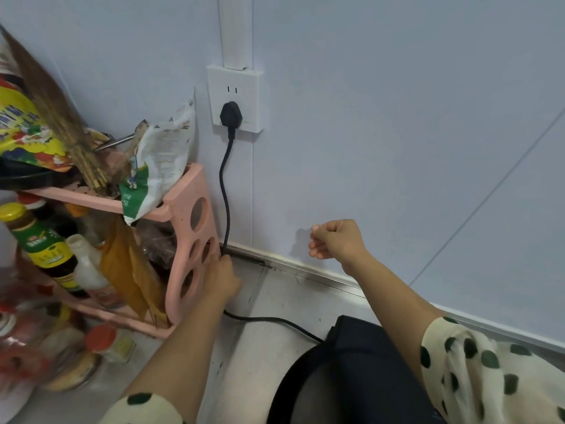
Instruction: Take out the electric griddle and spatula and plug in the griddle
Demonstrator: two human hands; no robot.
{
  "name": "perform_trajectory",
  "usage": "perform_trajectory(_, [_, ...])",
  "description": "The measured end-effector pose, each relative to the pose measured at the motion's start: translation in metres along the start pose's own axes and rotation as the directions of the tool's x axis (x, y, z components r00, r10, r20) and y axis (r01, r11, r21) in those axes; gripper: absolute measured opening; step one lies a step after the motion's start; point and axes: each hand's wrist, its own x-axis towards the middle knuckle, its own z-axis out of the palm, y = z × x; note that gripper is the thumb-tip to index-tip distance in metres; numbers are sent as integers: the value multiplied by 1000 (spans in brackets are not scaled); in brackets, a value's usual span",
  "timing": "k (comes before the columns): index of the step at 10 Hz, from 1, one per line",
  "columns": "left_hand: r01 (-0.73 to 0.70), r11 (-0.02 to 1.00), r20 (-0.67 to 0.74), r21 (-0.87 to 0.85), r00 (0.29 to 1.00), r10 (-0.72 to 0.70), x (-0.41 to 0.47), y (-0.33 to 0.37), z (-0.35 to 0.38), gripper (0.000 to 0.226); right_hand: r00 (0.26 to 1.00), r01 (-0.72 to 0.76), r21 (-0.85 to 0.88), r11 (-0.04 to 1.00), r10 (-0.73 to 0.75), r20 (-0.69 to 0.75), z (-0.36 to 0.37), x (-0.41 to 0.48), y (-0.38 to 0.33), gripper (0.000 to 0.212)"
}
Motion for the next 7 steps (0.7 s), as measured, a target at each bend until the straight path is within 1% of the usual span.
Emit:
perform_trajectory(1, [12,1000,20,4,1000,-12,-2,-6,2,53,1000,0,-7,1000,0,7,3,1,2,26])
perform_trajectory(3, [-1,998,52,-65,999,5,-9,-4,-5,51,1000,6,-9,1000,-6,26,9,-4,-3,26])
perform_trajectory(5, [-19,994,28,-110,999,23,-26,3,-15,51,998,34,-4,999,-33,46,8,-23,-13,26])
perform_trajectory(7, [-145,973,-63,-178,989,135,-57,18,-33,35,997,75,-43,996,-74,23,-4,-54,-21,28])
